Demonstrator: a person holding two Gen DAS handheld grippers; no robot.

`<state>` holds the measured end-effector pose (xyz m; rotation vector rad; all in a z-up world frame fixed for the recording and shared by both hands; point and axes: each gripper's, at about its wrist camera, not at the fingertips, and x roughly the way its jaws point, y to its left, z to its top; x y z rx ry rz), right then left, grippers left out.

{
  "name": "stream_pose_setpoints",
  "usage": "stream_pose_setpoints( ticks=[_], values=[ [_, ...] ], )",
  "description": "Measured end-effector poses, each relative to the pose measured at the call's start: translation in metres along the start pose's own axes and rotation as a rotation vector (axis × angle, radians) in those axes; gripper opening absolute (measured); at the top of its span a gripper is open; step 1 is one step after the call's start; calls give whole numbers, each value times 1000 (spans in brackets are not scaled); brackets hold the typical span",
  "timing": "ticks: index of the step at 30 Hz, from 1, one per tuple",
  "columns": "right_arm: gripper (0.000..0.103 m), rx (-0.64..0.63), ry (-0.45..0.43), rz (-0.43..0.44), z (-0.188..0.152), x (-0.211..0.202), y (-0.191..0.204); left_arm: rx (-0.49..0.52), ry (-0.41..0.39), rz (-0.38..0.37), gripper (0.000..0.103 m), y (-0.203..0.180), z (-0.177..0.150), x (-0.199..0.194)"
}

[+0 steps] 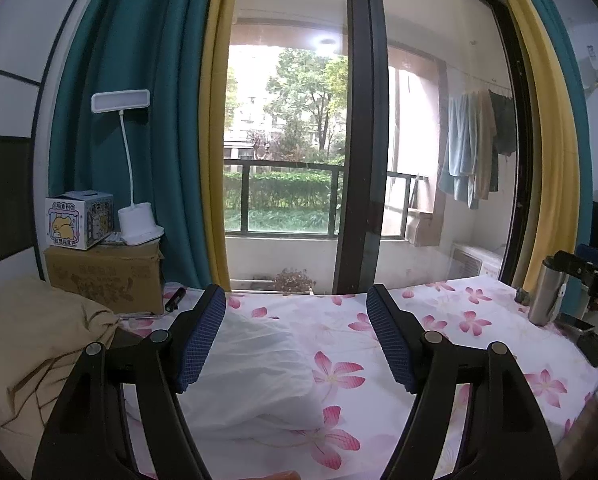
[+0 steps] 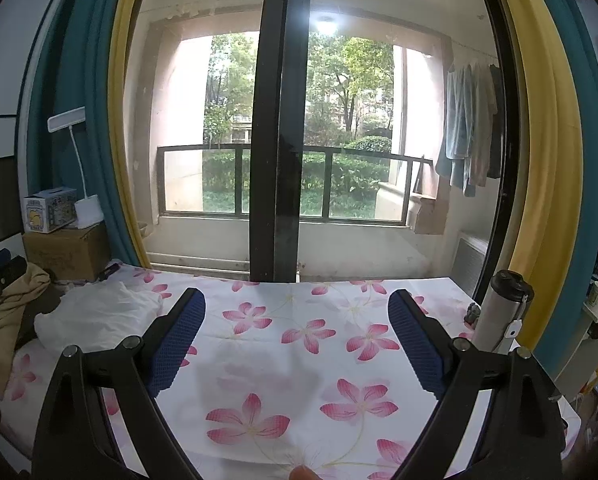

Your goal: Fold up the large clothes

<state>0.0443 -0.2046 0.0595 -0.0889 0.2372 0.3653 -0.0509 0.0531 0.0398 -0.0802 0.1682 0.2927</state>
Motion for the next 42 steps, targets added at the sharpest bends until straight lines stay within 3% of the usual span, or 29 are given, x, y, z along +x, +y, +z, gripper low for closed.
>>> stream_pose_setpoints(
  ticks=[42],
  values=[
    [92,3,1,-9,1,1,-5,4,1,-9,76,-4,0,-1]
  ],
)
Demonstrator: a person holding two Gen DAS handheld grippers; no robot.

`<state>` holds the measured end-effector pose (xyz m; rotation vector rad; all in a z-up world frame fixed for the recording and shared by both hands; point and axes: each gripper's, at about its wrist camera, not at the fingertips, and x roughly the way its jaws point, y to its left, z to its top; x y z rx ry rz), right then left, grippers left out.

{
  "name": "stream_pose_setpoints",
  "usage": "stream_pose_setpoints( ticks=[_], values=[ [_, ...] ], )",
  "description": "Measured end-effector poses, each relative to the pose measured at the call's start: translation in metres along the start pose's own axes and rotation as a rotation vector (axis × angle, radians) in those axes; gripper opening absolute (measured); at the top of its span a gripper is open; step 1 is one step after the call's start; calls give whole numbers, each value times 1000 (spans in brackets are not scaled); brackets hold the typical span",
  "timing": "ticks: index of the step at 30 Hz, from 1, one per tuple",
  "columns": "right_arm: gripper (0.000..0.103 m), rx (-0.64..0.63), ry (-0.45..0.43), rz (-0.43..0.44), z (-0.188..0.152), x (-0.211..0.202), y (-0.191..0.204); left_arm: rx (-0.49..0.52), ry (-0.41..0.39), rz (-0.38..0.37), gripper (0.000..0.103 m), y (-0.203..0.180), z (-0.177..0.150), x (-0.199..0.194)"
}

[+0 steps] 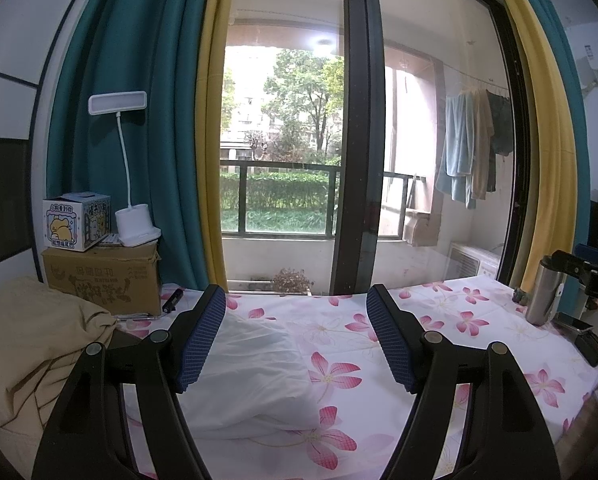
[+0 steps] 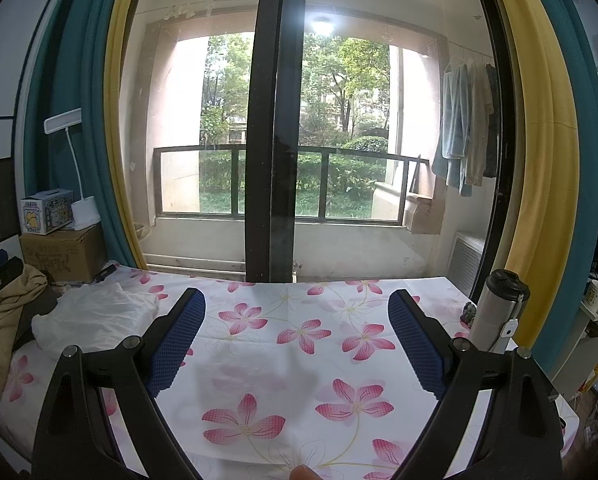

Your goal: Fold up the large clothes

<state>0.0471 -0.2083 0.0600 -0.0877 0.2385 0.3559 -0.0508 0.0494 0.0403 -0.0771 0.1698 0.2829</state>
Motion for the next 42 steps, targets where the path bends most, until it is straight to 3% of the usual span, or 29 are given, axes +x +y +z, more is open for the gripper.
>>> stream_pose_setpoints(
  ticks=[42],
  values=[
    [92,8,-2,-17,0,-1,-1,-1,1,-13,76,8,4,3]
  ],
)
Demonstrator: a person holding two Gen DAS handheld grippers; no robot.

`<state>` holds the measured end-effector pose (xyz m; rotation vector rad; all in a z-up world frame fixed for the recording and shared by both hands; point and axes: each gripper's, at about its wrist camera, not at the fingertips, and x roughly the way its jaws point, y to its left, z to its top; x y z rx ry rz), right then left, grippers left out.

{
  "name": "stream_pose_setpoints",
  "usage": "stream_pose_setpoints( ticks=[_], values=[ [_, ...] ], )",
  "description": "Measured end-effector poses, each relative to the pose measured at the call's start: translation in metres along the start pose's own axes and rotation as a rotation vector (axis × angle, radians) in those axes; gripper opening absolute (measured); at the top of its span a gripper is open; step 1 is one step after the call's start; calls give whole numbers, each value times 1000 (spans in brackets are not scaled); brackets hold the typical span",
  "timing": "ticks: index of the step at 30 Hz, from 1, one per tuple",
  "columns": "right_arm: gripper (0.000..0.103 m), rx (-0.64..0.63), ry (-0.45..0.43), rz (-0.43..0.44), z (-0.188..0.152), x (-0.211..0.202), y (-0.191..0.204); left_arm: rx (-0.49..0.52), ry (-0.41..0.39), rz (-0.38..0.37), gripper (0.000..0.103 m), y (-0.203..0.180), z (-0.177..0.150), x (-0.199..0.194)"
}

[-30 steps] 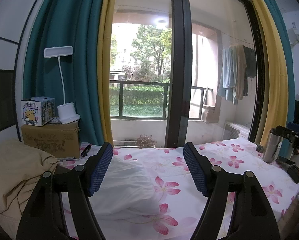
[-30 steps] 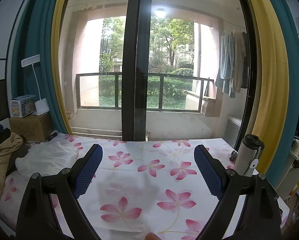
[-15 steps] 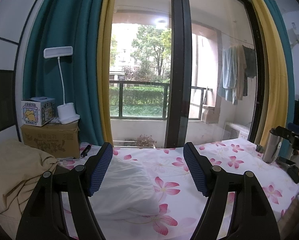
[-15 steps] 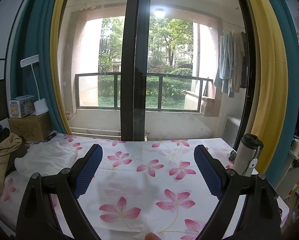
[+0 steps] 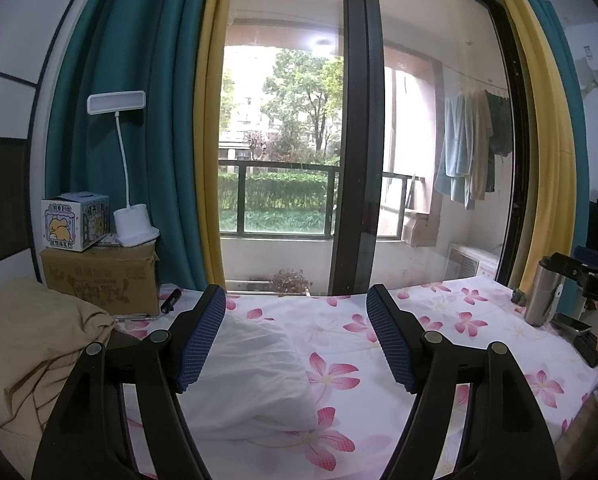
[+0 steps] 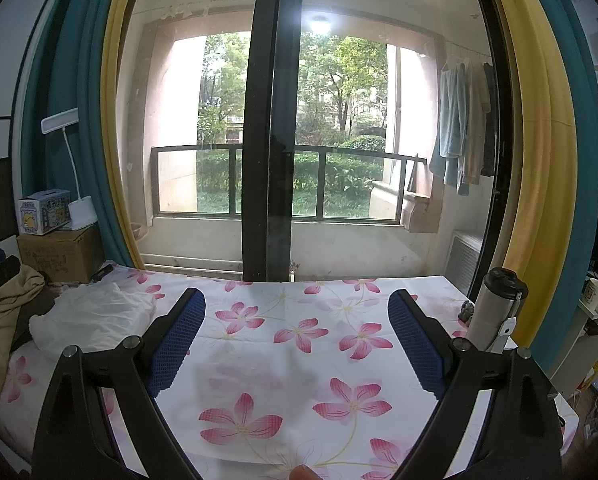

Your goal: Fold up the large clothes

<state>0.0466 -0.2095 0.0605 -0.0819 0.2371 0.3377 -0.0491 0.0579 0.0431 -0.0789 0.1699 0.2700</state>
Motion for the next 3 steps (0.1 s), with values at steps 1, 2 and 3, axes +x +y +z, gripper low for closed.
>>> stream_pose_setpoints(
  ticks=[1,2,3],
  values=[
    [92,0,1,0,0,0,0,1,1,-1,76,0,0,0],
    [92,0,2,-2,-1,1,1,2,1,0,76,0,0,0],
    [92,1,3,-2,-1,1,2,2,1,1,76,0,-1,0]
  ],
)
